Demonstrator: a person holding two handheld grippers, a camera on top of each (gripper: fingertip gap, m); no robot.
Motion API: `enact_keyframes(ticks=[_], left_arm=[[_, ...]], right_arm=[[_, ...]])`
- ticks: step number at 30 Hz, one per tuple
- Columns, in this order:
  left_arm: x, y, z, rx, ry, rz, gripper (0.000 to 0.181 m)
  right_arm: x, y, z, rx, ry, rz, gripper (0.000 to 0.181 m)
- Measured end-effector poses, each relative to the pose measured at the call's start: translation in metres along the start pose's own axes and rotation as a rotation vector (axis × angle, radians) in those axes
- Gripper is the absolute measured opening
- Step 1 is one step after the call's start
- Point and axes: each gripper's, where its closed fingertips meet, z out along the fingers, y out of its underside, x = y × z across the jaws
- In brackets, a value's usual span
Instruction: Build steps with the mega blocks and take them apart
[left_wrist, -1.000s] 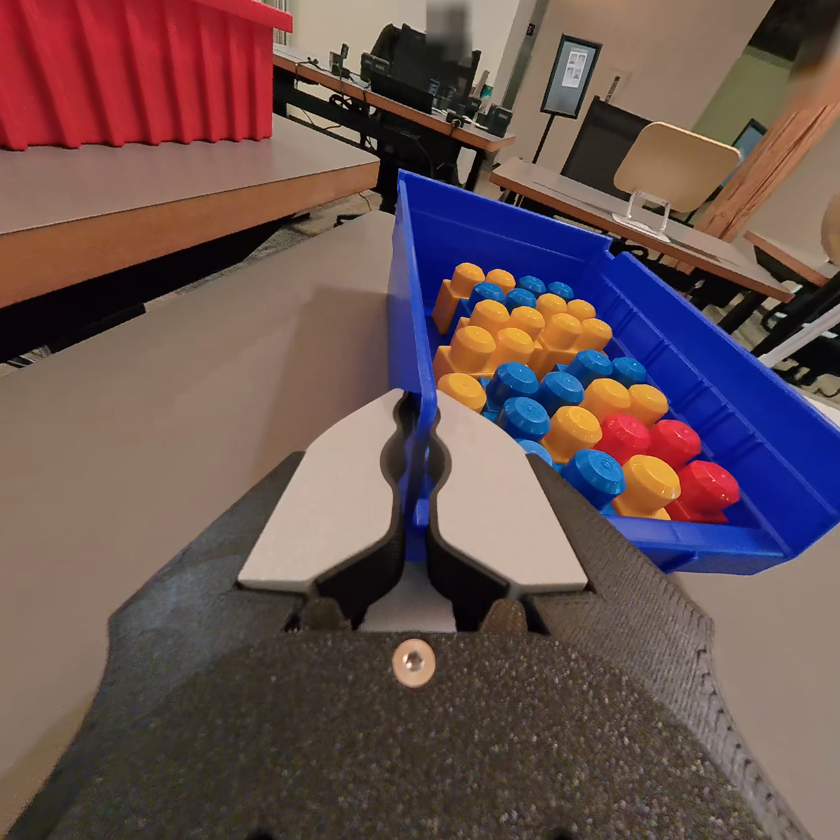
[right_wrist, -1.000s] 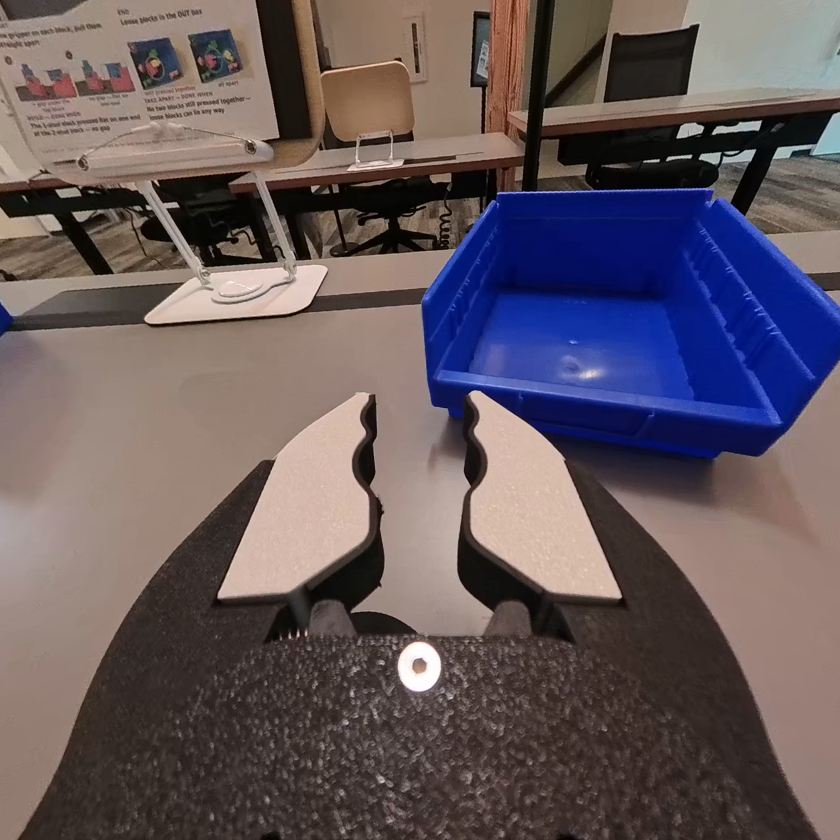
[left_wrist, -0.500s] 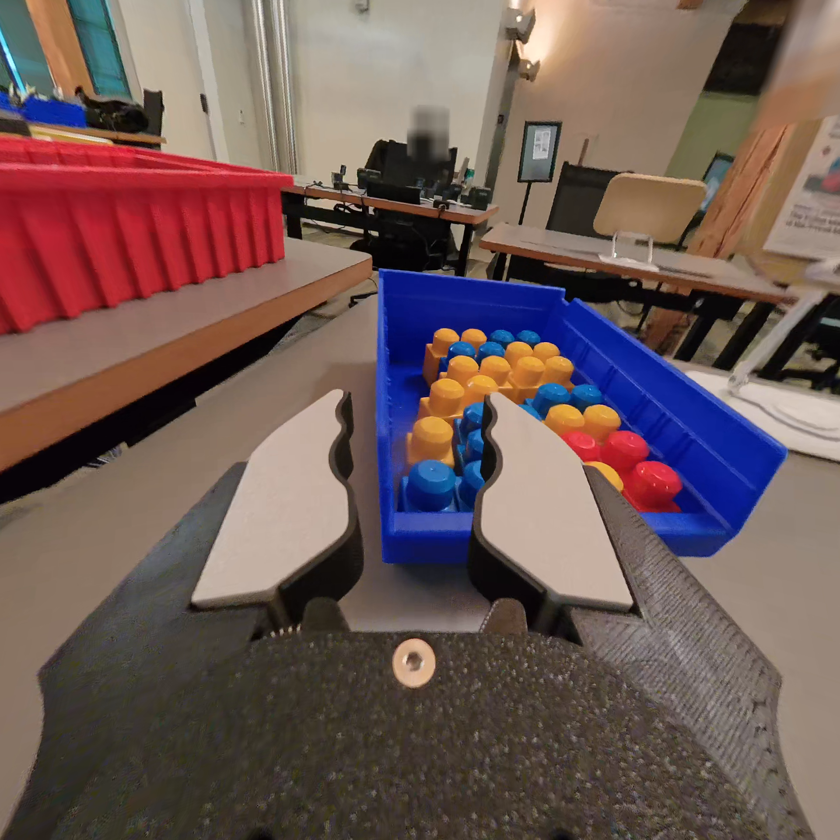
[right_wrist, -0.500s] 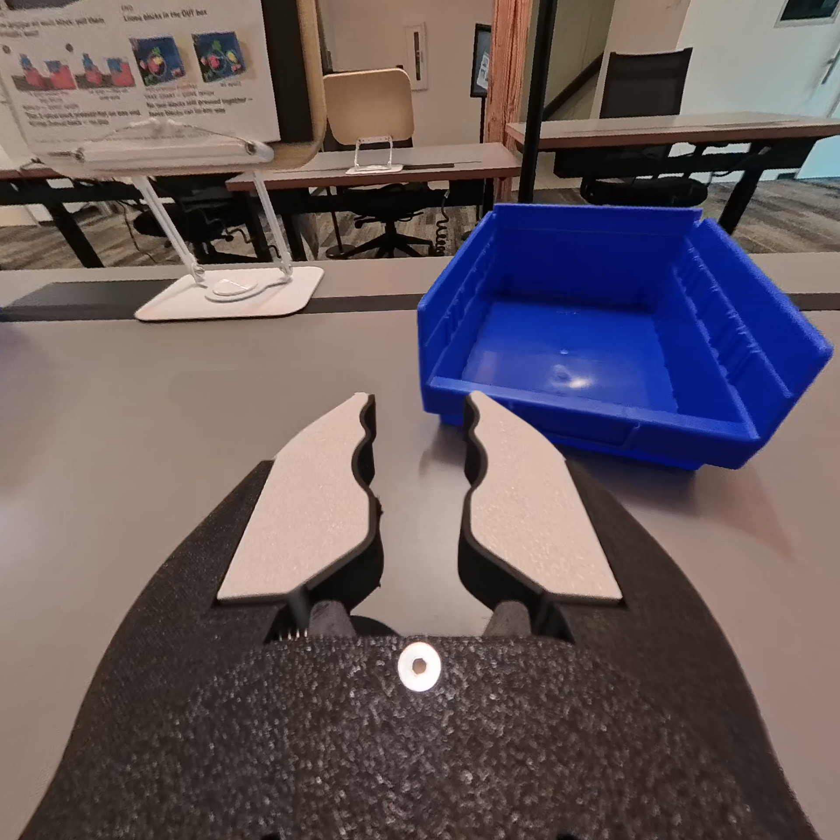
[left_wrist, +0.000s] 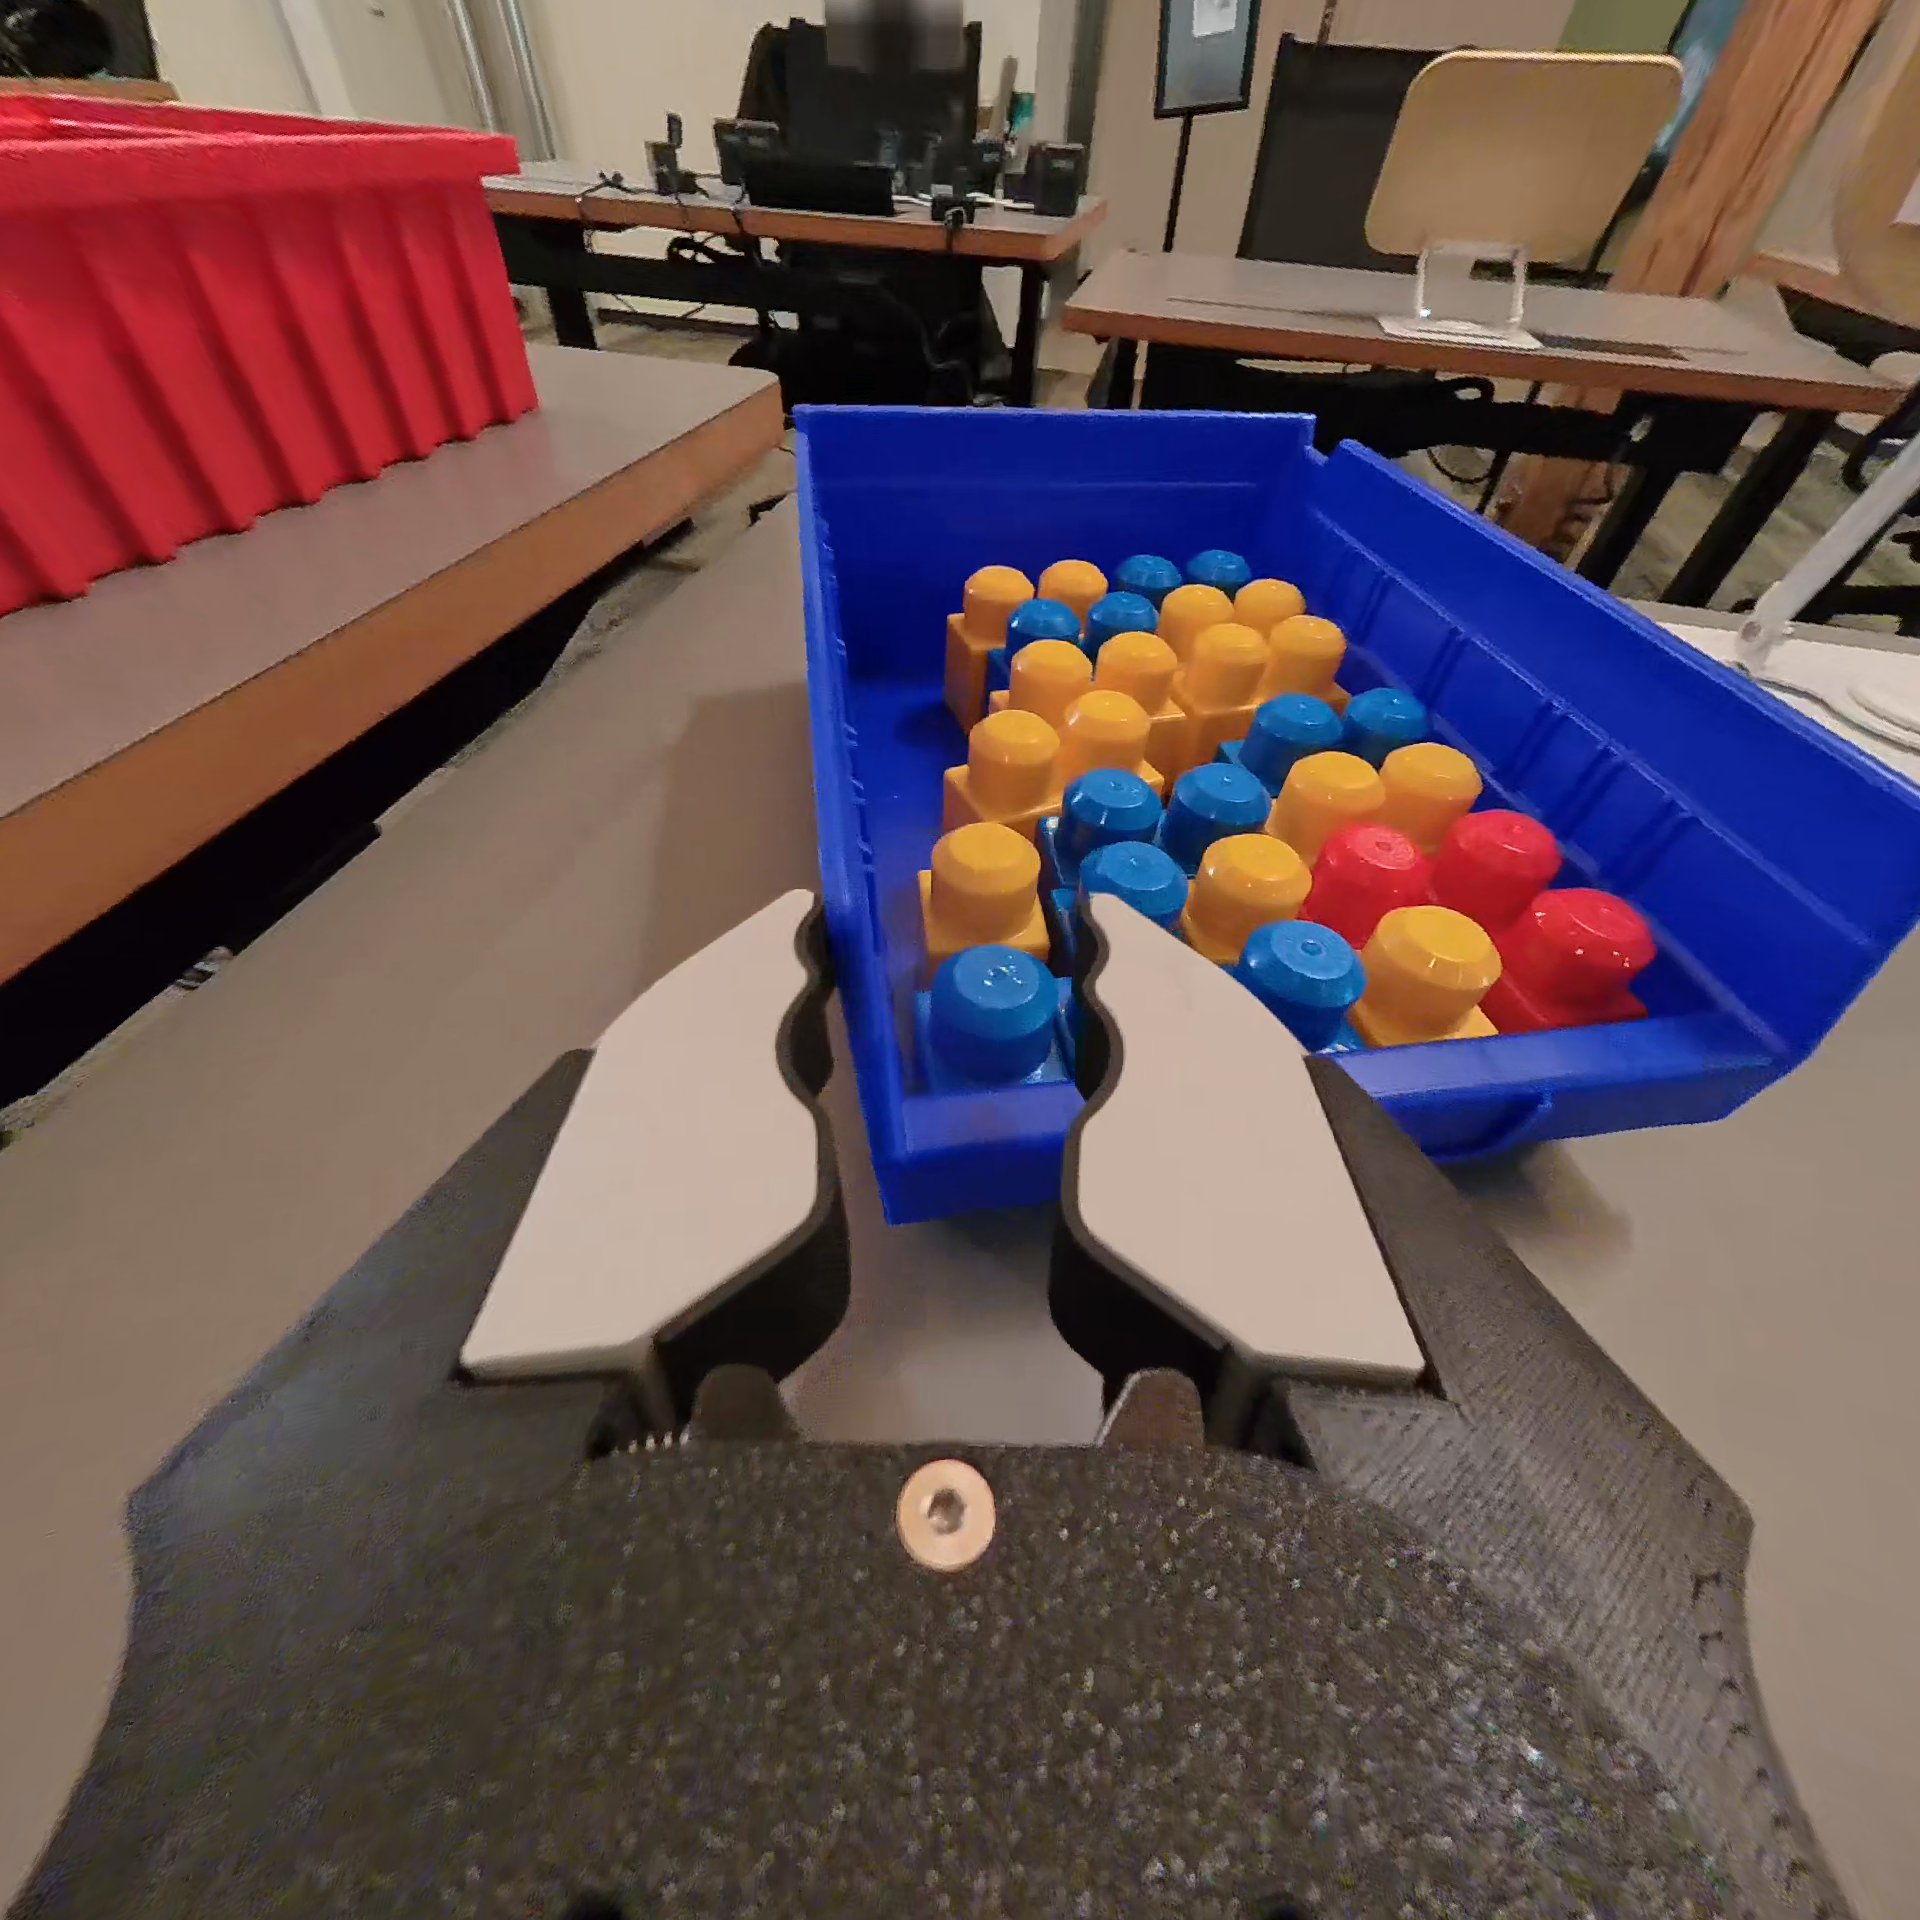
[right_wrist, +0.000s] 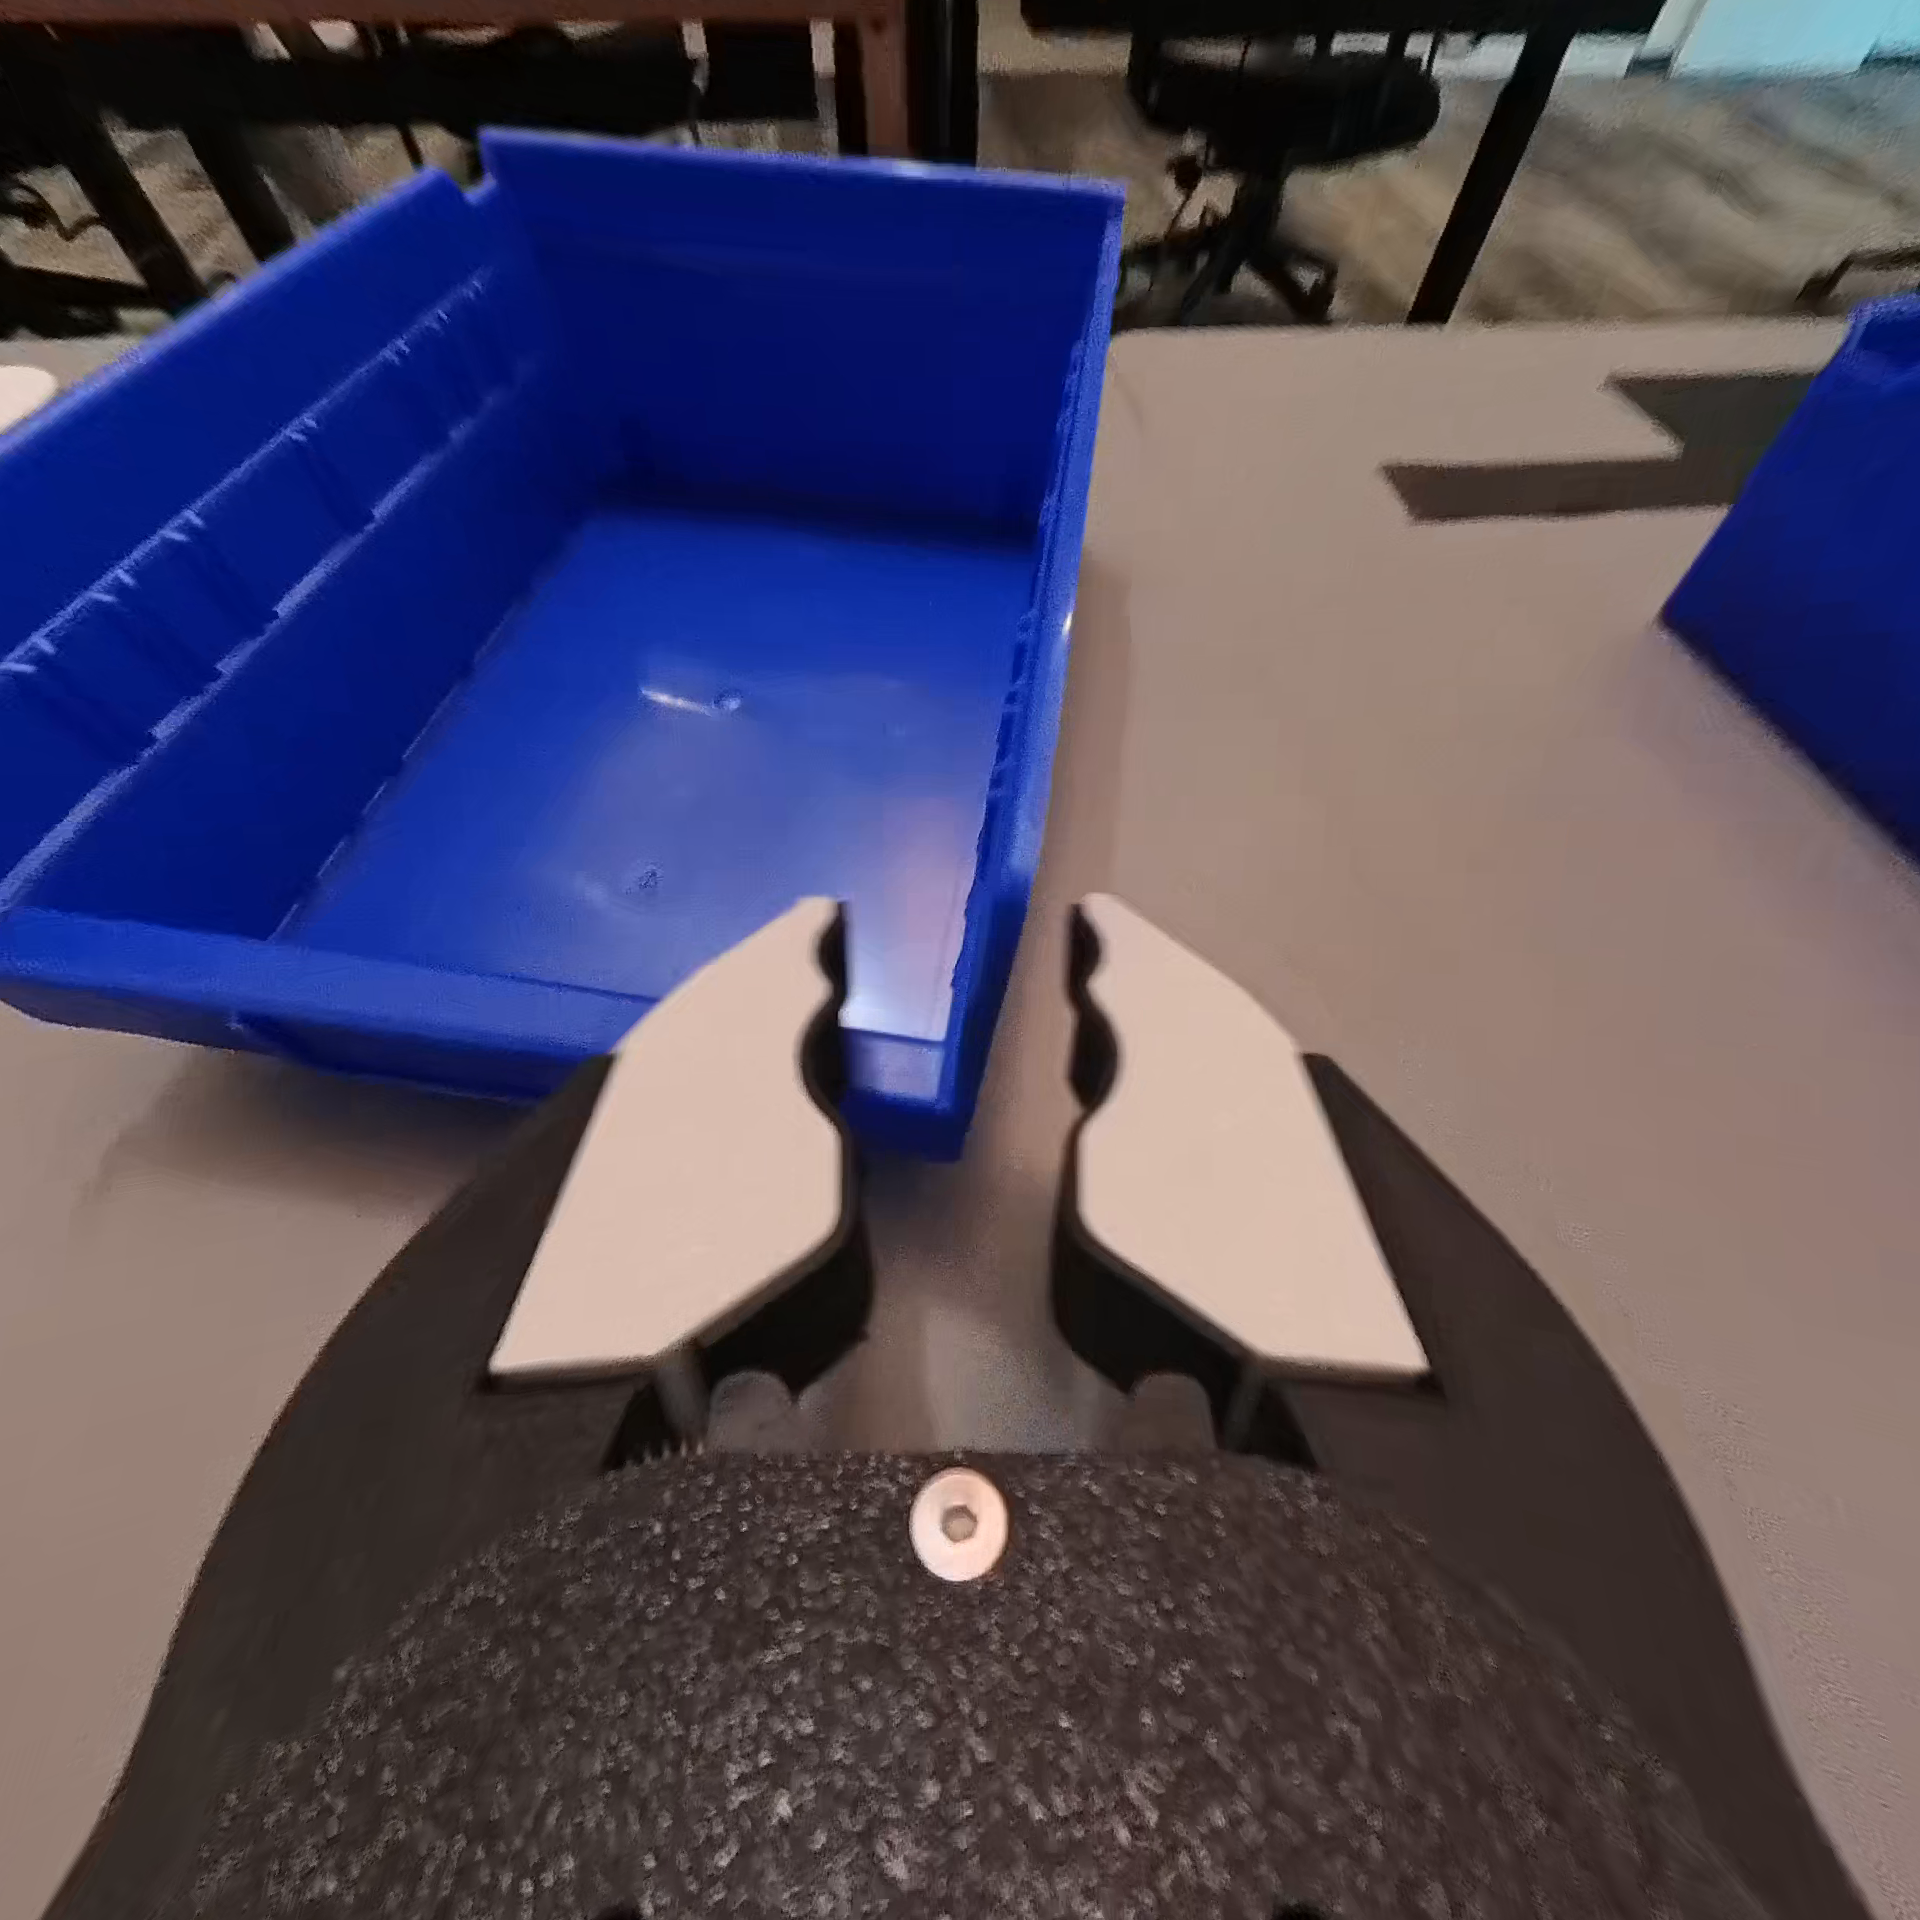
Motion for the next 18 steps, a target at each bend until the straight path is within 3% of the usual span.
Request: enact_keyframes(ticks=[1, 3, 5, 11, 18], left_arm=[[-0.001, 0.0, 0.0, -0.004, -0.016, -0.002, 0.038], [-0.002, 0.001, -0.002, -0.007, -0.038, -0.015, 0.022], [0.0, 0.001, -0.003, -0.008, -0.049, -0.012, 0.006], [0.025, 0.003, -0.004, -0.022, -0.035, 0.067, 0.007], [0.033, 0.004, -0.004, -0.028, -0.022, 0.079, 0.008]], right_arm=[[-0.001, 0.004, 0.002, -0.019, 0.022, 0.014, 0.022], [0.0, 0.007, 0.0, -0.004, 0.134, 0.012, 0.004], [-0.011, 0.007, -0.001, 0.008, 0.174, 0.025, 0.004], [-0.05, 0.003, 0.001, -0.01, 0.233, -0.077, 0.006], [-0.057, 0.004, 0.001, -0.01, 0.228, -0.079, 0.007]])
